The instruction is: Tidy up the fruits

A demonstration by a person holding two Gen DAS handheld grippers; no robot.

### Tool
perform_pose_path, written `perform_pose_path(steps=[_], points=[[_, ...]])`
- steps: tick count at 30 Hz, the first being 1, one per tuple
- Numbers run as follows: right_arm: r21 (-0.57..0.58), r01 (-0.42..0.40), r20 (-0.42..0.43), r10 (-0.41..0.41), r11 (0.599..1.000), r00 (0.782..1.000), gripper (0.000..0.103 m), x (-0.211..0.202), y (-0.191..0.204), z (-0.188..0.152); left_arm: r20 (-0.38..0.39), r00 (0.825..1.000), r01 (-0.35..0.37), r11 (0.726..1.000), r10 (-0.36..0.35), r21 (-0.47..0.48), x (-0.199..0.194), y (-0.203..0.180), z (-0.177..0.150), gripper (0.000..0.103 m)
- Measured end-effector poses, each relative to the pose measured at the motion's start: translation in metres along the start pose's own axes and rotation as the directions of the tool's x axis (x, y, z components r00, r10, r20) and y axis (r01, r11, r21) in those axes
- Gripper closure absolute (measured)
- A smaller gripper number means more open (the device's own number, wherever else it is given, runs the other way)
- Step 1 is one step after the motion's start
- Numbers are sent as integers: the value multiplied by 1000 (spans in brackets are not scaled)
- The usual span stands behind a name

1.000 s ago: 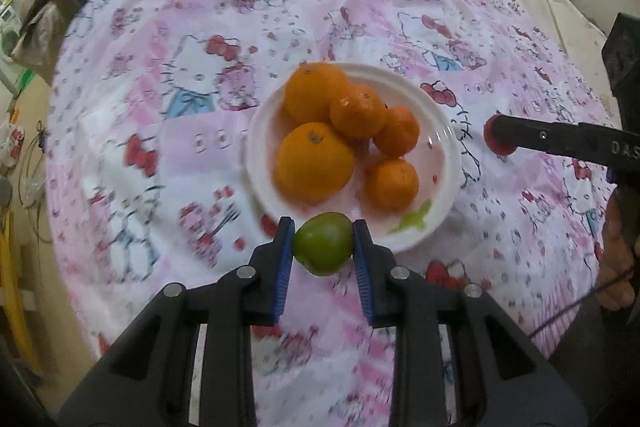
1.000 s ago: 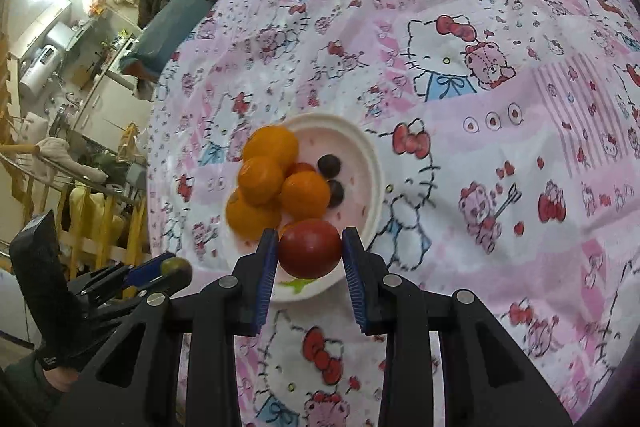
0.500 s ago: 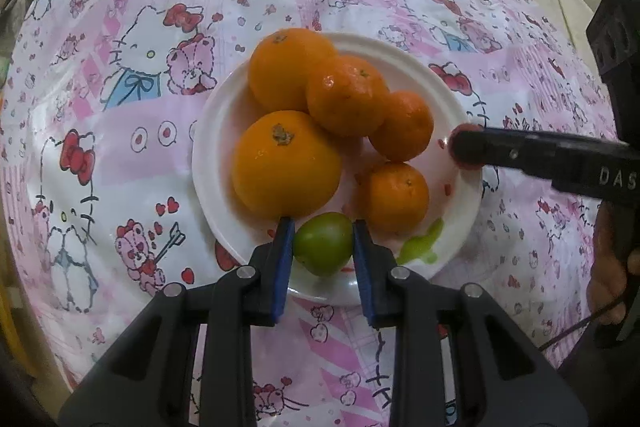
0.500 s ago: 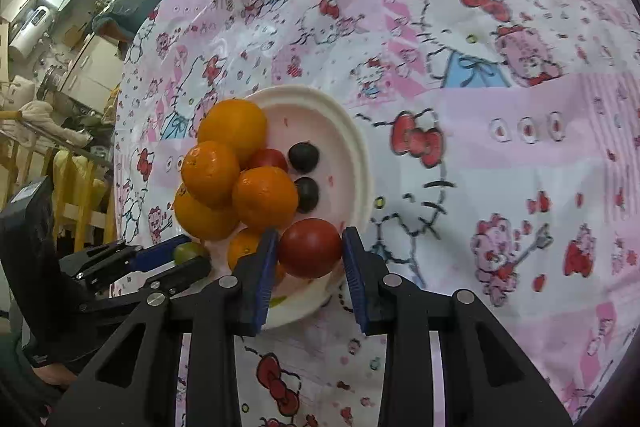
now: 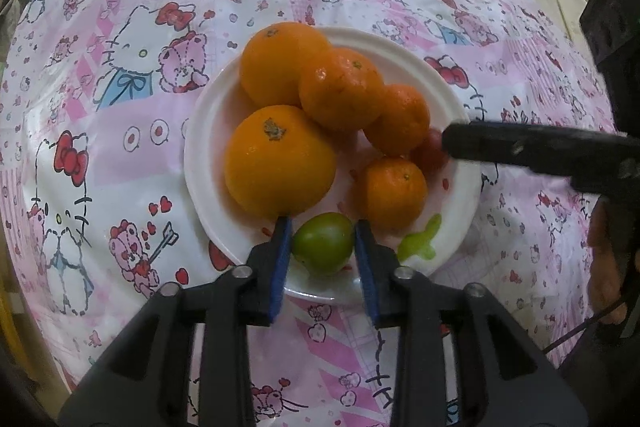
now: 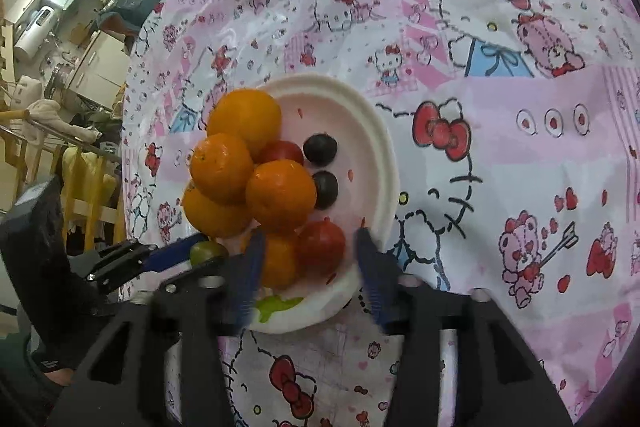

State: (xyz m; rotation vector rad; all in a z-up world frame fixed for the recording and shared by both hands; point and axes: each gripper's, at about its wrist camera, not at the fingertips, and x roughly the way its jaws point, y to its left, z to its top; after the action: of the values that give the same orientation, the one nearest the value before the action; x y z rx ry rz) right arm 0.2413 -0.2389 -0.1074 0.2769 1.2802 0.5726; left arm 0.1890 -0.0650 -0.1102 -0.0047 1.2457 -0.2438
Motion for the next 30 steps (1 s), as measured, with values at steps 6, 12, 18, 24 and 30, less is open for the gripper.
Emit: perform_pose_path(steps=[6, 12, 18, 24, 30], points=[[18, 3, 61, -4, 1000, 998, 29, -24, -4, 0, 57, 998, -34, 999, 32, 33, -24, -2, -7, 31], [51, -49, 162, 40, 998, 986, 11, -63, -6, -11, 111, 991, -80, 996, 76, 34, -60, 7, -29, 31], [34, 26, 267, -34, 999, 963, 10, -95, 18, -35, 217, 953, -187, 973, 213, -133, -107, 40, -59, 31], [11, 42, 316, -44, 999, 948, 11, -114, 49, -71, 323, 916, -180, 962, 239, -204, -143, 42, -86, 31], [9, 172, 410, -161, 985, 898, 0, -125, 76, -112, 391, 881, -189, 956, 265, -224, -166, 30, -110, 1]])
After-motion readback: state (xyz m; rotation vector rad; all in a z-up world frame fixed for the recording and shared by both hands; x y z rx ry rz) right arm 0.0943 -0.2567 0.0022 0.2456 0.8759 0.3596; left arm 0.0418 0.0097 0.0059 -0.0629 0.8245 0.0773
